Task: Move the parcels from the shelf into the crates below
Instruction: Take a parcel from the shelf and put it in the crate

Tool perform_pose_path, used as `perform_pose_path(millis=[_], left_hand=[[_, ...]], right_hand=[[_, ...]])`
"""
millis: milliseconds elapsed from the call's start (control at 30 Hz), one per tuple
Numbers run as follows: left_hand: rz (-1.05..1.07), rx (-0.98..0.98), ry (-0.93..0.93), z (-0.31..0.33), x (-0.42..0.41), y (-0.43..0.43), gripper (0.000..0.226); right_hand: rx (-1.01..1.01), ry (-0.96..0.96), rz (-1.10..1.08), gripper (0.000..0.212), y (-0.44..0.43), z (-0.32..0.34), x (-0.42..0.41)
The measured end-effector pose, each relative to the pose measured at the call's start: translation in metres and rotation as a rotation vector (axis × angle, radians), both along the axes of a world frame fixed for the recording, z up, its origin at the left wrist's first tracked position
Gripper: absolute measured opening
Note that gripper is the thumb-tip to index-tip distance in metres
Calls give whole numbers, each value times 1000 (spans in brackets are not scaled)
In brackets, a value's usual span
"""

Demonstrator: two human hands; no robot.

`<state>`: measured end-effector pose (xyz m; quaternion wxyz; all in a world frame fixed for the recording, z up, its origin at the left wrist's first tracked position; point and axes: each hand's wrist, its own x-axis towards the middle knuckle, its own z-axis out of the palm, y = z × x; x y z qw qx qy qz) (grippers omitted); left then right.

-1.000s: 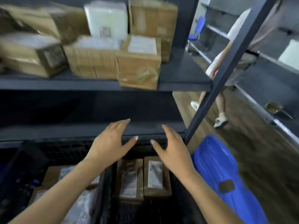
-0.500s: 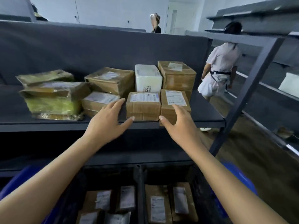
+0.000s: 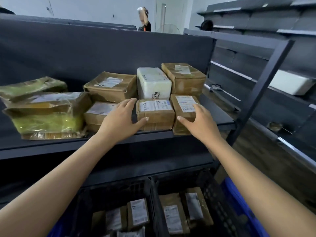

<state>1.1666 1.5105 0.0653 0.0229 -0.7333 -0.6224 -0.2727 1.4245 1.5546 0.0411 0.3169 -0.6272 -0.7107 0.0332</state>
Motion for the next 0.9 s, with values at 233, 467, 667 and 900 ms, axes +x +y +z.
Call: perform_pose_path(millis=[233,467,667,900], left_hand=[[-43,-41,-29,-12,56,40,81],[-40,-81,2,-17,105,78,87],[-27,-156,60,-37,129,93,87],[-11,-103,74,-48,138,97,91]], right_hand=[[-56,-46,-30,93,37,-2,56],[-98,-56,33,101,73,-5,83],[-224,34,158,117,84,-25,92],[-308,239,337,81,88,-33,91]])
